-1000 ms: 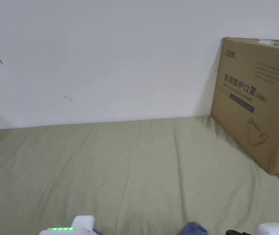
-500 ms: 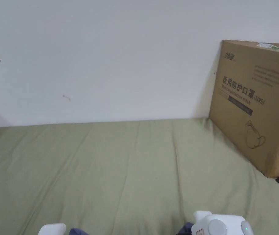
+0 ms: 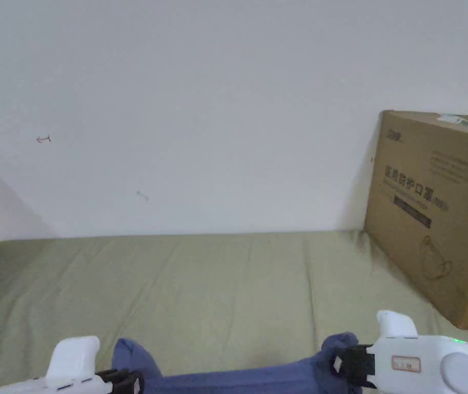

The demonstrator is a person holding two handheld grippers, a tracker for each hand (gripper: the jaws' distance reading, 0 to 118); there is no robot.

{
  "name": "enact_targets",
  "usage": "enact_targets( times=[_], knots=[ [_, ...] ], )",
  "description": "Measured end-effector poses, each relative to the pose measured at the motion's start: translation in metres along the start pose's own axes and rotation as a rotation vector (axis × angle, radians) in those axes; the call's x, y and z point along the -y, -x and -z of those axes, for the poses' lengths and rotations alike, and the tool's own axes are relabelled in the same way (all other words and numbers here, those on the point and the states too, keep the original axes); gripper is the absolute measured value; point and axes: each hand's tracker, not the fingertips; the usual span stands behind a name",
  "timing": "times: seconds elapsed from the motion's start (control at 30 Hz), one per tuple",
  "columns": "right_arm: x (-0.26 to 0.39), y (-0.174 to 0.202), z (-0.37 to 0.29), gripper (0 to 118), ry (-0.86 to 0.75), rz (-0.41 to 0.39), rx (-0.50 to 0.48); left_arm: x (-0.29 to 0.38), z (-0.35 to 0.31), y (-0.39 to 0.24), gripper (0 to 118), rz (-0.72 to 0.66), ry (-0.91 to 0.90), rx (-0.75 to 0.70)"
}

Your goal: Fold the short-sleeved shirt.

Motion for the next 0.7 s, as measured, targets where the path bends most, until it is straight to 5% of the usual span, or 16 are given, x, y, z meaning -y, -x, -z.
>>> enact_targets(
  times=[0.23,0.7],
  knots=[
    [-0.063,0.067,-0.083,3,-0.187,-0.147,-0.029,-0.056,-0.068,-0.021,5,0.096,-0.183,-0.031],
    [-0.178,0.158,-0.107,3,-0.359,-0.262,-0.007,-0.175,-0.092,-0.044,4,0.164,-0.403,-0.123]
  ],
)
